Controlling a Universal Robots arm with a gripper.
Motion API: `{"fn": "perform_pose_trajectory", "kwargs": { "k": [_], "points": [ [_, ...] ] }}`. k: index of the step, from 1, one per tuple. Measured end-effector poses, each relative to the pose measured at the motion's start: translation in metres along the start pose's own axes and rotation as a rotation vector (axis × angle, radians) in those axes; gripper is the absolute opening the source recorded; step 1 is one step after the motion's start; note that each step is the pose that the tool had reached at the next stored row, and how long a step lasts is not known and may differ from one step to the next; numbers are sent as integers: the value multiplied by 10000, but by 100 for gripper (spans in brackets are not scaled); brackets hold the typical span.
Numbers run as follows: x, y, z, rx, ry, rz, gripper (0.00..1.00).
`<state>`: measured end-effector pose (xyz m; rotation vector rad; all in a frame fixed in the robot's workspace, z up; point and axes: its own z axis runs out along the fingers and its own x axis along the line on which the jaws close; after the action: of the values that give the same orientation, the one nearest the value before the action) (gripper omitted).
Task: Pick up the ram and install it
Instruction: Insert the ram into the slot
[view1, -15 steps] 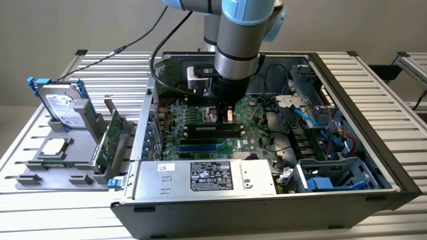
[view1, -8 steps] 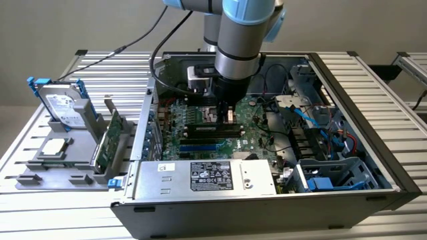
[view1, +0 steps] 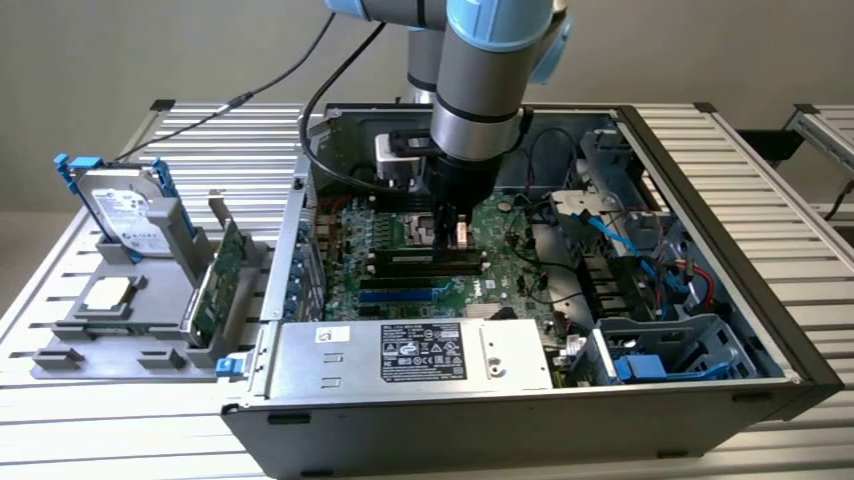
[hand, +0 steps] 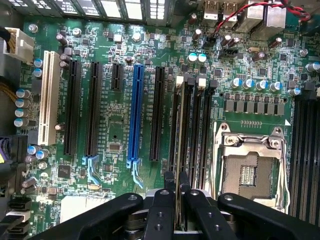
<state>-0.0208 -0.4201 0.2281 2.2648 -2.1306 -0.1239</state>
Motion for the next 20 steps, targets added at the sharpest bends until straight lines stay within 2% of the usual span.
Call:
{"fn": "perform_pose_trajectory", "kwargs": {
  "k": [20],
  "points": [
    [12, -8, 31, -3, 7, -55, 15]
  ]
}}
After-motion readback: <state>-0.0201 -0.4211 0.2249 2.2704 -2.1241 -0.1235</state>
